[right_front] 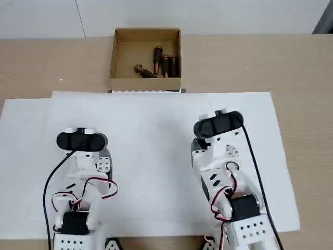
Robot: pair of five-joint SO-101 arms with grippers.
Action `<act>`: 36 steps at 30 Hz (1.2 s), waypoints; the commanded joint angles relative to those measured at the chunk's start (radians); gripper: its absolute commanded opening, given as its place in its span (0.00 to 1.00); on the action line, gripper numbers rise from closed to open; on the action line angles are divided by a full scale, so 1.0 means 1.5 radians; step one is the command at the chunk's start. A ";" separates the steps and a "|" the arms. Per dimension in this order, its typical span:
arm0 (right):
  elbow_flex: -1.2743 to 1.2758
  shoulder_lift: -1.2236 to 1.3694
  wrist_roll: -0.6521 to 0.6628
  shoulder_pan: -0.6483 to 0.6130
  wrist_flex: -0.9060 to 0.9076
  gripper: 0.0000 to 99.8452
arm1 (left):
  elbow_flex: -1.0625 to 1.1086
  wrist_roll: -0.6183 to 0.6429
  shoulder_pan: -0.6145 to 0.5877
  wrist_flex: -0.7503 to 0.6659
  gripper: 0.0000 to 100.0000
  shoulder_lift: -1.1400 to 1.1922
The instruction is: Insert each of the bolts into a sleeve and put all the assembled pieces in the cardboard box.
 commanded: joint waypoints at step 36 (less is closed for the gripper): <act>-0.881 0.895 0.185 0.018 -0.083 0.00 | -0.004 0.000 -0.005 0.005 0.01 -0.008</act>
